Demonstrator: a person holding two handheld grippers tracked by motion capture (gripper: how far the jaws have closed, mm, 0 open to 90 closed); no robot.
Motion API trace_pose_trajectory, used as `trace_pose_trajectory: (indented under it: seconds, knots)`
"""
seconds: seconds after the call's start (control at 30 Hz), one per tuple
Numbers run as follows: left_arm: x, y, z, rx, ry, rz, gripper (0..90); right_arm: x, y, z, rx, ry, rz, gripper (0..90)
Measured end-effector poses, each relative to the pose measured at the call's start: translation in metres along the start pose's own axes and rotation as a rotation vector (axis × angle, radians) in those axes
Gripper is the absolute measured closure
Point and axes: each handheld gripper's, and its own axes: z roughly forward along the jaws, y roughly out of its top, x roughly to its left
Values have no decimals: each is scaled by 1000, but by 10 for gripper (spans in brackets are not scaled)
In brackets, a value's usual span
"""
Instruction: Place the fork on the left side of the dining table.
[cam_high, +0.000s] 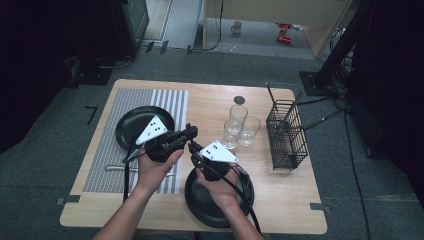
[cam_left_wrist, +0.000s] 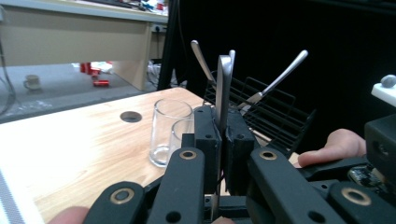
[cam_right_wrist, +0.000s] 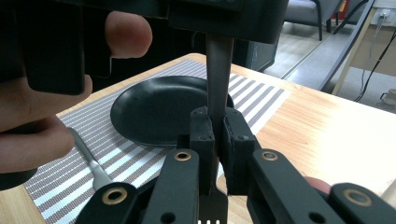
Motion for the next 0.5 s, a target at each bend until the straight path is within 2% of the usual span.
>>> trace_pose_trajectory:
  seconds: [0.07, 0.13, 0.3, 0.43, 0.5]
  knots:
    - [1, 0, 0, -3, -11, -10, 882, -1, 0, -2, -1, 6, 8, 842]
    - [1, 0, 1, -1, 2, -2, 883, -2, 1, -3, -3, 12, 15, 819]
    - [4, 2, 0, -12, 15, -14, 883, -7, 1, -10, -5, 20, 29, 732]
    - [8, 4, -1, -13, 31, -16, 884, -13, 0, -18, 9, 31, 35, 624]
    - [10, 5, -2, -17, 38, -20, 884, -16, -1, -22, 10, 28, 43, 521]
